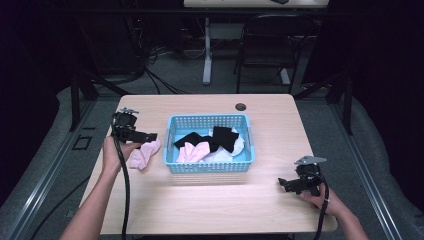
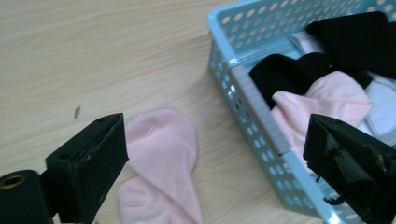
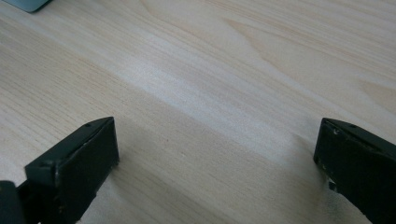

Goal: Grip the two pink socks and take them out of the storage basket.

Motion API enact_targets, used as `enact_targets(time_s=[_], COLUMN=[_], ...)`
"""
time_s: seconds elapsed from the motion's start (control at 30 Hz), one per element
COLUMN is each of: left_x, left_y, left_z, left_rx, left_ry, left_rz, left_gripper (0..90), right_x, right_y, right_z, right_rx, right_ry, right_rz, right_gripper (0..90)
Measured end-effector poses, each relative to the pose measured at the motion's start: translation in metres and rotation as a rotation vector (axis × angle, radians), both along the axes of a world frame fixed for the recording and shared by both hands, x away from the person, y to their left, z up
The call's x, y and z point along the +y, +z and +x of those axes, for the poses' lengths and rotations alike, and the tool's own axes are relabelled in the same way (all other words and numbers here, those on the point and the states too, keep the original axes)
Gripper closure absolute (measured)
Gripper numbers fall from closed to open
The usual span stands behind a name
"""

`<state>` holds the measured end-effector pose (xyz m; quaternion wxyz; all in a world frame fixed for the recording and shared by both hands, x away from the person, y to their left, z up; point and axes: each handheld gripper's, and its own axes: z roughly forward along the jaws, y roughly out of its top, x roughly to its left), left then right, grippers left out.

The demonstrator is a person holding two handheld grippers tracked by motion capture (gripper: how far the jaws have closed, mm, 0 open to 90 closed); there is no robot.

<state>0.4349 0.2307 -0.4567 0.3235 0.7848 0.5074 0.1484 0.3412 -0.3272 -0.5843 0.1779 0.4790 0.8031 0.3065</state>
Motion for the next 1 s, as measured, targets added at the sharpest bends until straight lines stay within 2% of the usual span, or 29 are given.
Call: enact_targets(time_s=[0.13,0.47,1.0], left_x=[-0.019,-0.051,-0.099], left_y=[0.003,-0.002,-0.021], left_z=[0.001,0.004,0.008], left_rx=[-0.019,-0.019,0.030], left_ry=[-0.029,-0.095,-0.192], left_rz=[0.004,0.016,0.030], left_gripper=[0.4,0.0,0.5], right_x=[0.000,0.000,0.000], right_y=[0.000,0.000,0.000], right_z=[0.000,0.000,0.000], right_rx=[0.000,0.000,0.000], right_ry=[0.000,0.000,0.000], right_rz=[0.000,0.000,0.000], right_gripper=[0.0,0.0,0.0])
